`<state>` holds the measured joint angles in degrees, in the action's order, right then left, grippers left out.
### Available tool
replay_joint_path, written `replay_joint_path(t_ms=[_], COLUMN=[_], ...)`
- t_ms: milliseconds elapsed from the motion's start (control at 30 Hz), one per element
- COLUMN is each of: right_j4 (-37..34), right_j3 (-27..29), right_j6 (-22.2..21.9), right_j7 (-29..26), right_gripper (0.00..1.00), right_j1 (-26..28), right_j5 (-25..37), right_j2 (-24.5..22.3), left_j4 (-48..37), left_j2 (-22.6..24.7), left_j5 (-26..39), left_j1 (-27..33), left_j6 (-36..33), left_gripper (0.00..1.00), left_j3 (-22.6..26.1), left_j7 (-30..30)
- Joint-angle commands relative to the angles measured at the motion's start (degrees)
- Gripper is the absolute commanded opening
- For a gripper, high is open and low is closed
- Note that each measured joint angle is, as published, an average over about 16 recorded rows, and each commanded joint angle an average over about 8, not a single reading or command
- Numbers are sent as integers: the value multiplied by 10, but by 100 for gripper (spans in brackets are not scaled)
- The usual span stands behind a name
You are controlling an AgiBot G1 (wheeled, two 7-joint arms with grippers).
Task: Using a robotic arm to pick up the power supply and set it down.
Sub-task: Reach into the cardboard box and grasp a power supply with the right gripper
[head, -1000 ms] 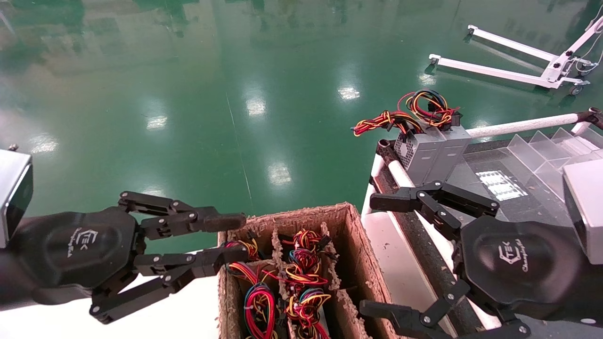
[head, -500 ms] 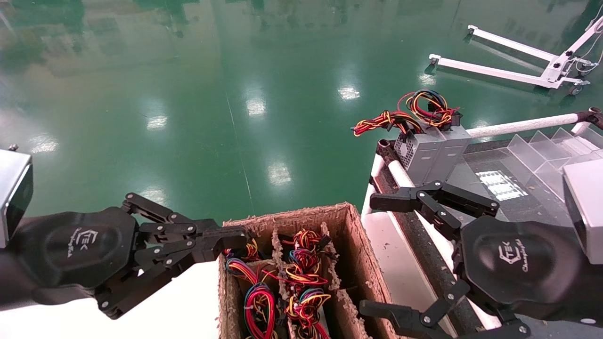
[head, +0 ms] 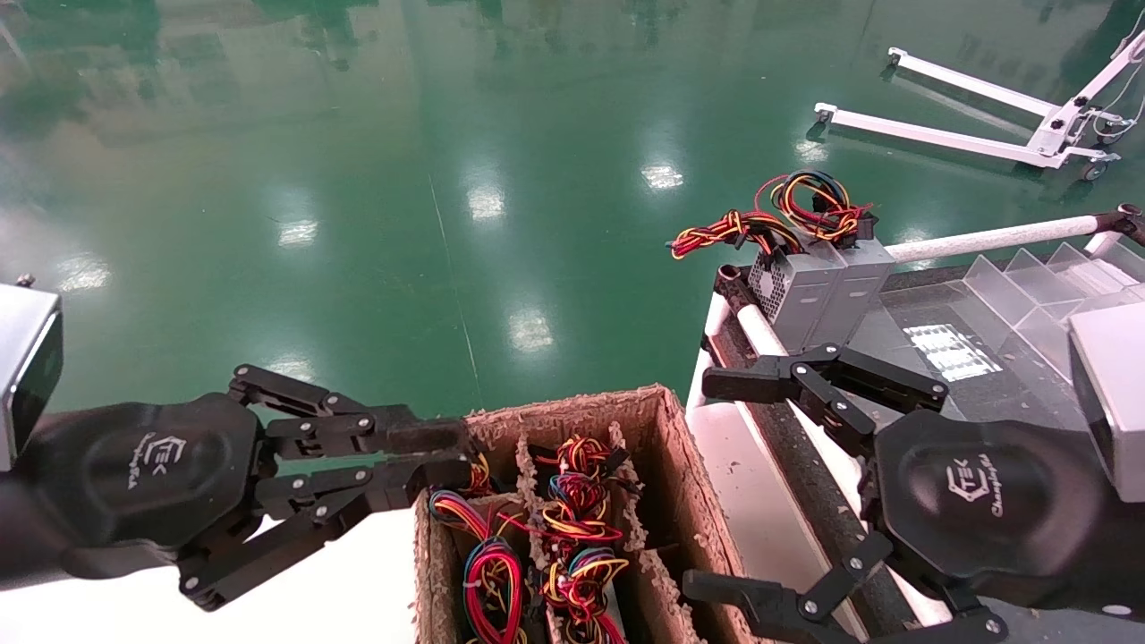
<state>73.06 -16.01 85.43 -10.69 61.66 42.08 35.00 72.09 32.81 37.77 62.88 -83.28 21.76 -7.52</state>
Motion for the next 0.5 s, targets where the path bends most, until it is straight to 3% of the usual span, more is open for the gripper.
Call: replay_joint_path(t_ms=[33,500], right_j4=[0,10], right_j3=[0,-25], right_j6=[0,7], right_j7=[0,-9], right_gripper=[100,100], right_j1=[0,-5], right_j5=[0,41], right_j2=[0,-3], left_j4=[0,0], left_j2=[0,0], left_j5=[0,0], left_j1=[0,0], left_j6=[0,0], left_gripper=[100,100], left_j3=[0,0], left_j7=[0,0])
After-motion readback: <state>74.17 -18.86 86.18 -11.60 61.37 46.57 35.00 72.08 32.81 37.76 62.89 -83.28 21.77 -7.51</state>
